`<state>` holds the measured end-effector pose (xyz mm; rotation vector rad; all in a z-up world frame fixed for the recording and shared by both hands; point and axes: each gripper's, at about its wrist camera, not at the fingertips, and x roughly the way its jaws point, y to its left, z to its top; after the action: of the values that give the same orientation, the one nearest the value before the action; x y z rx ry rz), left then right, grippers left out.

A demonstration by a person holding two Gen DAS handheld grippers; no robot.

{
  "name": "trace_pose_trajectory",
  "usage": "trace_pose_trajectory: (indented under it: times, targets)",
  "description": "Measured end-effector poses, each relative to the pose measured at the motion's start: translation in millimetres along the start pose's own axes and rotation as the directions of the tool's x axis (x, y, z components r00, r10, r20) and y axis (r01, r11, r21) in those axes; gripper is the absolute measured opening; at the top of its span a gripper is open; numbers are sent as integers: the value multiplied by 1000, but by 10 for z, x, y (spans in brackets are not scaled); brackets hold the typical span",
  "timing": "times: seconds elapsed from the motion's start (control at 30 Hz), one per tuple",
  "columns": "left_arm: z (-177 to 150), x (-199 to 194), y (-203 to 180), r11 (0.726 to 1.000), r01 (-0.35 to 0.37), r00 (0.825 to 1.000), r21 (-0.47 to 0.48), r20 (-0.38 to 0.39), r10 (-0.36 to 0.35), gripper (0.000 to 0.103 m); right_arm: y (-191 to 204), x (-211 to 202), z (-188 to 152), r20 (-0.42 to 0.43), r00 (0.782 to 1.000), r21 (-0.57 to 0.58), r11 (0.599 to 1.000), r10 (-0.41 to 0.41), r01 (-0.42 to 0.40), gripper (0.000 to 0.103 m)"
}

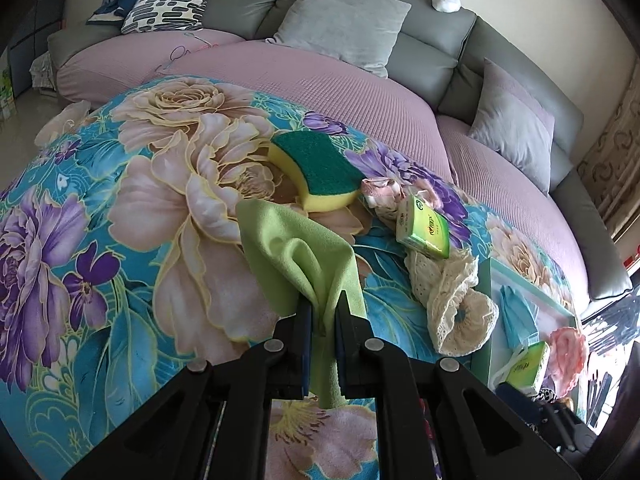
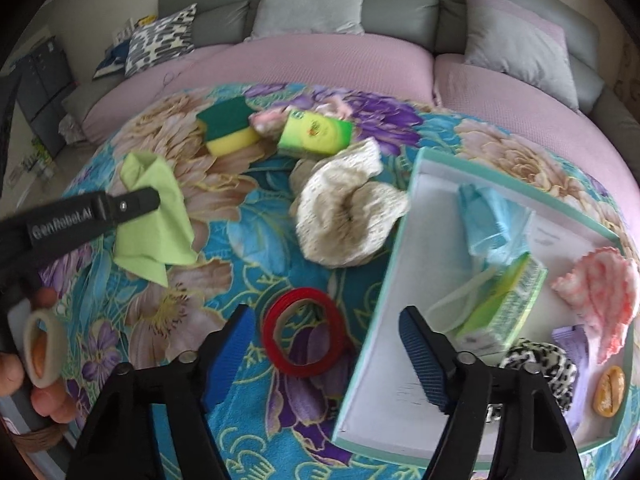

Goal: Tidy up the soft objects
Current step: 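Grasp the red ring with the right tool while the left tool holds the green cloth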

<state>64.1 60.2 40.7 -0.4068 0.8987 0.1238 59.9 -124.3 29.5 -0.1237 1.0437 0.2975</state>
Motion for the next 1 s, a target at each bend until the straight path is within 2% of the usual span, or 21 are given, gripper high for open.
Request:
trace_pose_trajectory:
  times: [0.33, 0.5, 0.63, 1.0]
  targets:
    - [-1, -4, 54, 1000, 12, 1000, -22, -3, -12, 10, 61, 120, -2, -32, 999, -24, 1000, -18, 17, 70]
    - [-5, 21, 62, 1000, 13, 1000, -28, -11, -14, 10, 102, 36, 16, -4, 999, -44, 998, -45, 44, 70]
    - [-7, 18, 47, 1000, 14, 1000, -25, -11, -14, 10, 146, -11, 33, 15, 1000, -59, 998, -28, 28, 70]
    - [-8, 12, 14, 1000, 14, 1000, -11, -11, -14, 10, 248, 190, 68, -23, 999, -87, 996, -36, 34, 69]
